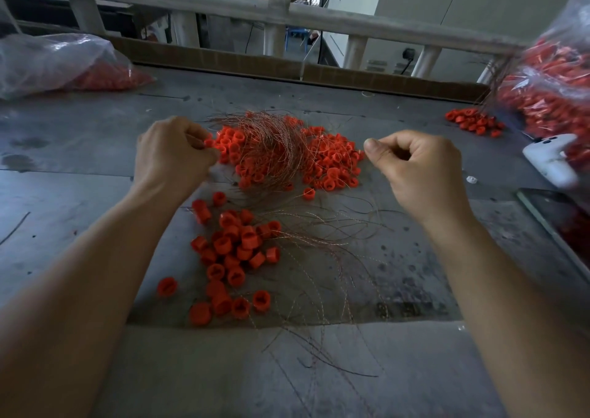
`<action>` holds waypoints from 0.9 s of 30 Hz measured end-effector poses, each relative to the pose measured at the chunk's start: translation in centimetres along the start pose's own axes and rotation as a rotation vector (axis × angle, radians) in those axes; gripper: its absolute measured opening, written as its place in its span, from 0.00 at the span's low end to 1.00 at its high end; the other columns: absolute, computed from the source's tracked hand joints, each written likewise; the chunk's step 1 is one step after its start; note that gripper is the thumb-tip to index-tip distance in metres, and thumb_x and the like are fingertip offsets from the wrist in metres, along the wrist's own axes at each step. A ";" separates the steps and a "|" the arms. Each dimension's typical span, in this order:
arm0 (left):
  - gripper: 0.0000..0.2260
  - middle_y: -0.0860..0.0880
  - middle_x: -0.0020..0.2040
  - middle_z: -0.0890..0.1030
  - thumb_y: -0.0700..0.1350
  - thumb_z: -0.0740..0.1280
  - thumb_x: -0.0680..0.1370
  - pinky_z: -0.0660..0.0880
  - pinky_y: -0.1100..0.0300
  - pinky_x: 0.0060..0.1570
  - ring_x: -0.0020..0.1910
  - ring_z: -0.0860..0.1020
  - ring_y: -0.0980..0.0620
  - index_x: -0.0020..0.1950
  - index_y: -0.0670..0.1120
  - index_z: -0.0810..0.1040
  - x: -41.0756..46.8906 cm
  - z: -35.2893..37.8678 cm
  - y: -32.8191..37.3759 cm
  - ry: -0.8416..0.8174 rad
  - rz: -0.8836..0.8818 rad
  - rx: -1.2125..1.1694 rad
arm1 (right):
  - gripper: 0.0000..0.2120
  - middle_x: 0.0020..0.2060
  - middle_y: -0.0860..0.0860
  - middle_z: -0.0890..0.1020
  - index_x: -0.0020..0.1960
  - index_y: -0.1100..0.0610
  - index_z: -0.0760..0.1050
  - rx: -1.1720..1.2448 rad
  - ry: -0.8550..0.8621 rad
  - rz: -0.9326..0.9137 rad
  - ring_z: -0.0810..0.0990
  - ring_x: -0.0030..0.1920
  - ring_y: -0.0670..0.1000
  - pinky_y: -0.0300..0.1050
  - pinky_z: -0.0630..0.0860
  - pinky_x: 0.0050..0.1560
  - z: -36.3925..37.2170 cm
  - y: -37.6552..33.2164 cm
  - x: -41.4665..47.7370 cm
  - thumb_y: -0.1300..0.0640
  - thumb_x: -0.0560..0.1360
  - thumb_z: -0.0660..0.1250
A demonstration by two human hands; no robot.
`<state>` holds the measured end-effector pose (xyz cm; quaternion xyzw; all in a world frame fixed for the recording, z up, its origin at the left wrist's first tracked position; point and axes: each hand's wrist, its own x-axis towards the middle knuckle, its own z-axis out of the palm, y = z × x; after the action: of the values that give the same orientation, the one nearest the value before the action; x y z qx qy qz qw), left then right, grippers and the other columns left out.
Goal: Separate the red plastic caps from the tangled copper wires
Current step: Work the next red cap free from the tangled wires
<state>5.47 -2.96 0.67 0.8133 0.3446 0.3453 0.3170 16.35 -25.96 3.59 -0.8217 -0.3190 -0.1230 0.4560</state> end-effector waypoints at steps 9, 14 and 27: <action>0.10 0.54 0.34 0.79 0.36 0.74 0.67 0.72 0.74 0.31 0.28 0.77 0.64 0.37 0.51 0.78 -3.0 -1.1 3.8 -0.175 -0.026 -0.493 | 0.09 0.35 0.41 0.76 0.51 0.56 0.80 -0.194 -0.162 0.032 0.72 0.35 0.36 0.33 0.68 0.41 2.0 2.8 0.7 0.55 0.71 0.70; 0.11 0.53 0.36 0.80 0.37 0.74 0.67 0.76 0.72 0.36 0.31 0.77 0.63 0.37 0.52 0.79 -4.2 -0.8 4.7 -0.257 0.026 -0.491 | 0.10 0.42 0.45 0.77 0.51 0.55 0.80 -0.265 -0.179 -0.008 0.74 0.41 0.43 0.35 0.69 0.43 3.2 3.0 0.8 0.54 0.71 0.70; 0.10 0.53 0.35 0.79 0.37 0.74 0.67 0.74 0.74 0.34 0.30 0.76 0.63 0.38 0.51 0.79 -4.9 -0.9 5.5 -0.312 0.069 -0.478 | 0.06 0.44 0.47 0.82 0.49 0.55 0.80 -0.292 -0.228 0.021 0.75 0.43 0.43 0.40 0.73 0.46 3.8 2.9 0.7 0.56 0.75 0.67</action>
<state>4.10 -9.67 3.61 0.7700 0.1727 0.2981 0.5370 18.34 -23.62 -0.11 -0.8911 -0.3387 -0.0695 0.2940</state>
